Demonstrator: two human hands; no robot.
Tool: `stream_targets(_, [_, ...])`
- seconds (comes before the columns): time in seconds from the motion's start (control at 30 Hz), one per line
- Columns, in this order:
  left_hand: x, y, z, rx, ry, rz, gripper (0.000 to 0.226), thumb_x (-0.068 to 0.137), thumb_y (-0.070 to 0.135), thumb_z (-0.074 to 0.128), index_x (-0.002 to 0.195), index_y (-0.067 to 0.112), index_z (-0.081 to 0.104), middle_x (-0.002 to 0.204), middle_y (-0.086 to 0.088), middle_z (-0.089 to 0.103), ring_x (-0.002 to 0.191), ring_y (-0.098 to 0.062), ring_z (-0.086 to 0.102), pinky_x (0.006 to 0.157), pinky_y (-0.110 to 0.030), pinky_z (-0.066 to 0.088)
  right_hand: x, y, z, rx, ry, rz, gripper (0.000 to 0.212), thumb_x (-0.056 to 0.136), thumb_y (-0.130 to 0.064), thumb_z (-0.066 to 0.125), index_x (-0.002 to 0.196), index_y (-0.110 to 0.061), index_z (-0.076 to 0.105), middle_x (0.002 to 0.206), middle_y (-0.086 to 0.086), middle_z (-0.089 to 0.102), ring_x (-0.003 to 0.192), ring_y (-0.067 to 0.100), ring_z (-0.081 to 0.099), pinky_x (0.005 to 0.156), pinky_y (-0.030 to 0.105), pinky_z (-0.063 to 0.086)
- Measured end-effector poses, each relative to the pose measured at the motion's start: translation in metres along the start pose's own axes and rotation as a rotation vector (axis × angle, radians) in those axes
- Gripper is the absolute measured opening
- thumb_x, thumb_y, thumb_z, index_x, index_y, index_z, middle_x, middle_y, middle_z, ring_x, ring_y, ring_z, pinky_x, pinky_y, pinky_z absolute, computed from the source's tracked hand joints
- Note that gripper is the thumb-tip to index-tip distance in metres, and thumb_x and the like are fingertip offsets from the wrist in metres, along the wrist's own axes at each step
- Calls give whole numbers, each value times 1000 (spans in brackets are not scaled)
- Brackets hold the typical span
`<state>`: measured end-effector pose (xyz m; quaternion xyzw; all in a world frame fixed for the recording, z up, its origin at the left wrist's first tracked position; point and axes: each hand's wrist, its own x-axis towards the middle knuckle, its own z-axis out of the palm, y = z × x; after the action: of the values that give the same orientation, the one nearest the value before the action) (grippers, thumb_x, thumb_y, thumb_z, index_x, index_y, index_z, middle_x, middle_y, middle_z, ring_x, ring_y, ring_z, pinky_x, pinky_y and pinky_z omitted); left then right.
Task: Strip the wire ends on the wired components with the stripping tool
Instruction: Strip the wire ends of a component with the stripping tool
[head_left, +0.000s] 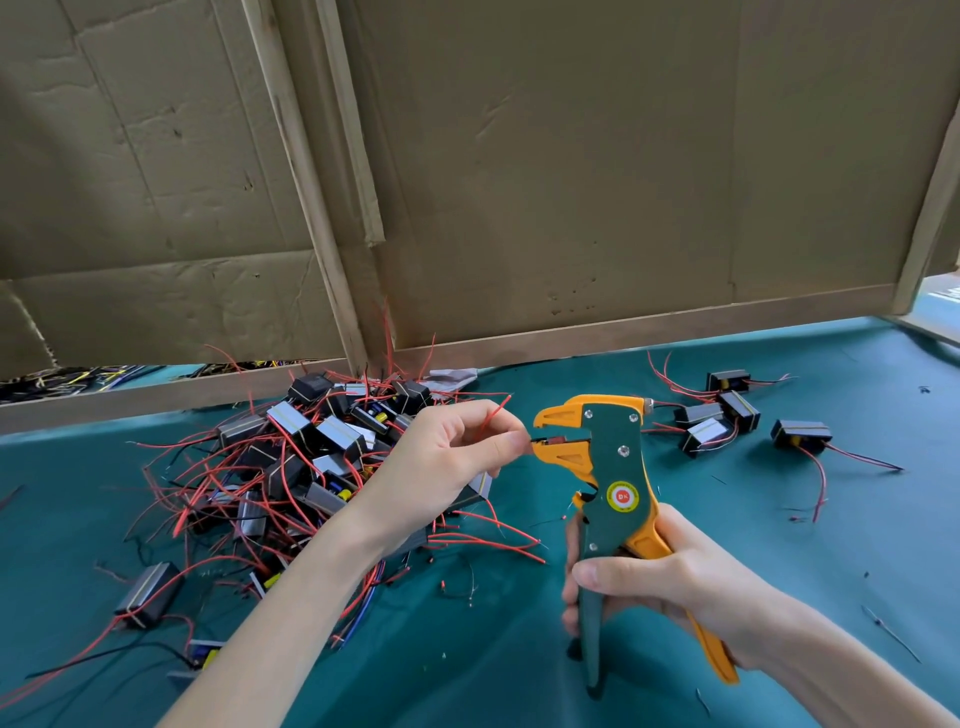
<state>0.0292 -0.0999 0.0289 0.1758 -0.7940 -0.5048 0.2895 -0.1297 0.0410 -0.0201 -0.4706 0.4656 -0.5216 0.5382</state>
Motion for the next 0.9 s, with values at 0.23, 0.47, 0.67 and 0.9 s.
stream_targets(0.23, [0,2,-6,36,-59,-26,9,86,14,65,78,11,69,62,10,59,55,-1,47,55,-9,36,0,5,10,-125,163,52,21,67,-26,77,58,-23,59,51,12,57,41,26,54,47,32,49])
stream_targets(0.47, [1,-10,4,42,61,-132,14,101,15,43,93,14,54,67,5,46,62,-4,40,62,-11,36,7,10,10,165,102,70,19,59,-21,84,71,-15,69,71,21,63,64,35,64,65,44,57])
stream_targets(0.67, [1,-15,2,119,80,-102,30,103,24,30,80,14,47,68,17,46,65,-3,38,77,-23,35,8,8,1,200,74,13,20,62,-17,82,78,-10,71,78,25,64,72,39,66,69,46,57])
stream_targets(0.9, [1,-10,0,112,67,44,17,84,32,56,87,35,73,90,4,68,88,-1,61,81,-10,42,6,10,-1,92,42,24,32,61,-28,89,81,-12,71,81,21,67,77,42,68,75,47,56])
